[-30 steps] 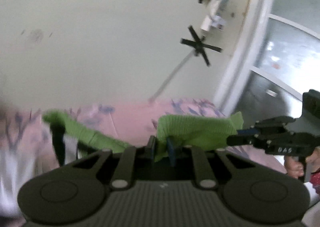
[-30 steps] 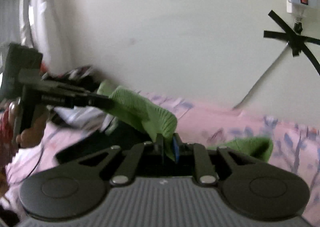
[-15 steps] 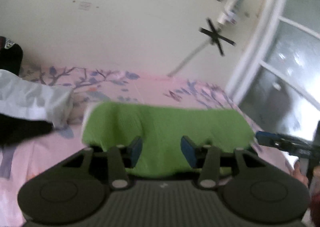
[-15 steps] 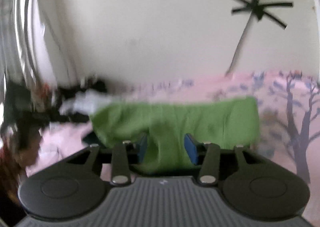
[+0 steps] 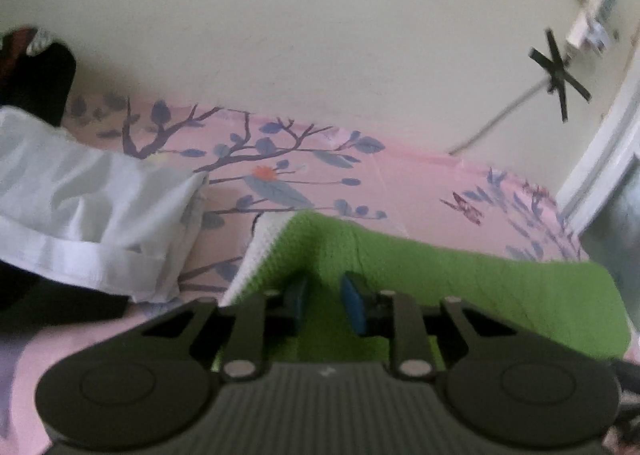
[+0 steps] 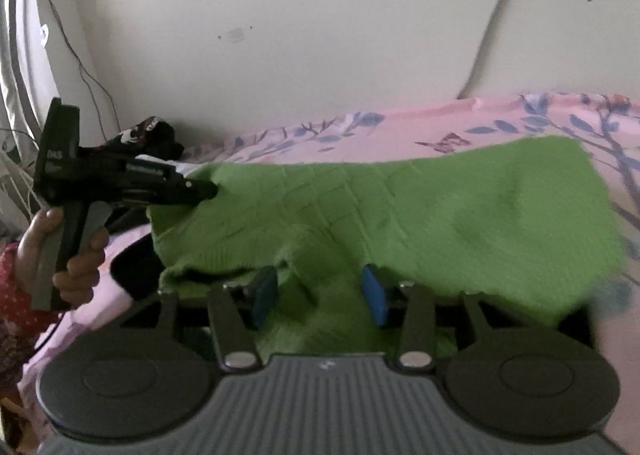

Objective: Fold small clothes

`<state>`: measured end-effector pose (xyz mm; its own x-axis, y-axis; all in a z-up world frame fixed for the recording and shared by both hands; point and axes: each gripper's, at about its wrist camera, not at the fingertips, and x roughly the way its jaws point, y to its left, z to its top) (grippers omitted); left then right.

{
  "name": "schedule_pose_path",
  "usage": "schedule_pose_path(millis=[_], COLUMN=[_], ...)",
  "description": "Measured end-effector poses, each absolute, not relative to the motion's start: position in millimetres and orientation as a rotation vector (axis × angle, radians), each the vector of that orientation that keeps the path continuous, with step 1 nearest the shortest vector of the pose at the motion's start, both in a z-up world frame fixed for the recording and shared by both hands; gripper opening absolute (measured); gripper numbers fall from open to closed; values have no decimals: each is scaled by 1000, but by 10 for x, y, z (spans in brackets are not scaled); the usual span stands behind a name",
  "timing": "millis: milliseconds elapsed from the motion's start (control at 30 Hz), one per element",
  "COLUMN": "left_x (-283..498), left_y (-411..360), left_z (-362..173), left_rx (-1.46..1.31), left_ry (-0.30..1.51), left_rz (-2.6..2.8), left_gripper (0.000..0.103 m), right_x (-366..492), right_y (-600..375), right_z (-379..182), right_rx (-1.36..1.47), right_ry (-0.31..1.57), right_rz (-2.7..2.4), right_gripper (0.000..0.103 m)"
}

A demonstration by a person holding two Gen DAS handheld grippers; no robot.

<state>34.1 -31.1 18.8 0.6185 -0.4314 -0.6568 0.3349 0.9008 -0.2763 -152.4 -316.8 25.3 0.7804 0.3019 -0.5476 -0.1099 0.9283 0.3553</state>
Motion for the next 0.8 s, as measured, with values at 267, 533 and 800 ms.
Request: schedule_pose_path(millis=[267, 533, 800], left_x=[-21, -51, -62], left_y=[-388, -1046, -882], left_z=[431, 156, -115], left_rx=[-355, -347, -373], left_ry=[791, 963, 1002], left_rz=[-689, -868, -810], left_gripper=[40, 36, 6], right_x=[-2220, -1975, -1576], right_y=[-4326, -4452, -4224], right_z=[286, -55, -111], right_rx=[754, 937, 906], right_ry=[480, 596, 638], right_rz=[-7, -31, 1], right_gripper=[56, 68, 43])
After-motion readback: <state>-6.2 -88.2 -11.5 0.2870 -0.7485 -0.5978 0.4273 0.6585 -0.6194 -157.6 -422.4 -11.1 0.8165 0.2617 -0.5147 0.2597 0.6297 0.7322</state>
